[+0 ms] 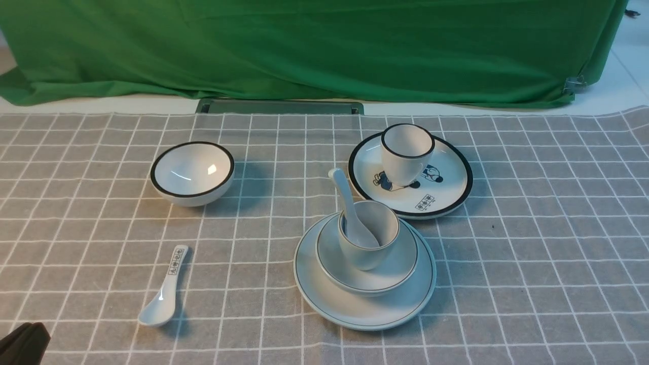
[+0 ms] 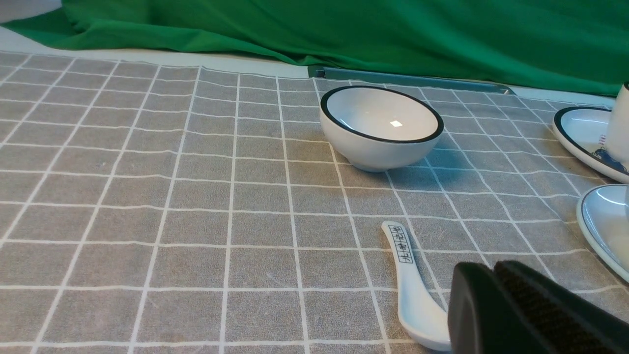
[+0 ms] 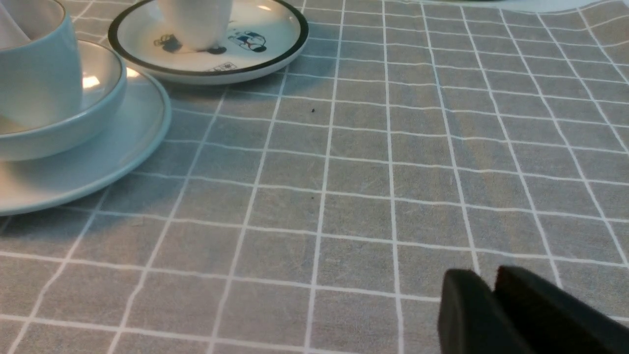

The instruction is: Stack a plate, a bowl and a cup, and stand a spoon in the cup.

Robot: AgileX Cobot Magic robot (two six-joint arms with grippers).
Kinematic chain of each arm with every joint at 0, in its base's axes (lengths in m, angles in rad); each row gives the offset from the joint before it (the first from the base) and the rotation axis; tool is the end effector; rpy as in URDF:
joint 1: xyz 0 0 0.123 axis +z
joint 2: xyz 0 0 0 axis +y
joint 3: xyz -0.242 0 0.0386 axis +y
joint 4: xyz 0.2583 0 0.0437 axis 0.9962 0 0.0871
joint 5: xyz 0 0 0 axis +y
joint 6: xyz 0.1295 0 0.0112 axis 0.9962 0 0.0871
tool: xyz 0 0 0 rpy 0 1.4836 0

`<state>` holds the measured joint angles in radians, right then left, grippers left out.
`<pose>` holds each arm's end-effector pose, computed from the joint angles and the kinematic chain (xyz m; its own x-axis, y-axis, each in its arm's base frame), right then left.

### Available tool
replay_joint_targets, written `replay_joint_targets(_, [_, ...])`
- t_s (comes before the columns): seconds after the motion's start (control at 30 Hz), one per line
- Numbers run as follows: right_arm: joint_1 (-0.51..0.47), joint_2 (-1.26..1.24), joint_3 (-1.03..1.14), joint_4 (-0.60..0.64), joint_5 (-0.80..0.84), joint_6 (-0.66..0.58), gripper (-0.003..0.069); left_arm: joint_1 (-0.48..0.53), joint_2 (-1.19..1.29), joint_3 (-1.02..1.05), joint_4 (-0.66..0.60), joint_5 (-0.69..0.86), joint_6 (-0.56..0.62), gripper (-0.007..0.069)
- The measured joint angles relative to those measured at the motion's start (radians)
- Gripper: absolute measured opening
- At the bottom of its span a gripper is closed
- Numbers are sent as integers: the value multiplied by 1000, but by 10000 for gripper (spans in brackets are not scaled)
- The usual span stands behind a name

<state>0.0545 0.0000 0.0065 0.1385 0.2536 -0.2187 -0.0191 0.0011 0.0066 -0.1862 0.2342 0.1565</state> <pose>0.1441 0.0124 0.1815 -0.1614 -0.0934 -0.9825 -0.1025 0.9917 -0.0774 0.1449 -0.0084 0.1840 -0.1517 -0.0218 -0.9882 0.0578 0.9978 -0.0309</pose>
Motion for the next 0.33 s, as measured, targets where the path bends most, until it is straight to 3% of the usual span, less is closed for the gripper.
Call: replay_joint_targets(0.33, [0, 0, 0, 0, 0, 0, 148, 0, 0, 0, 0, 0, 4, 13])
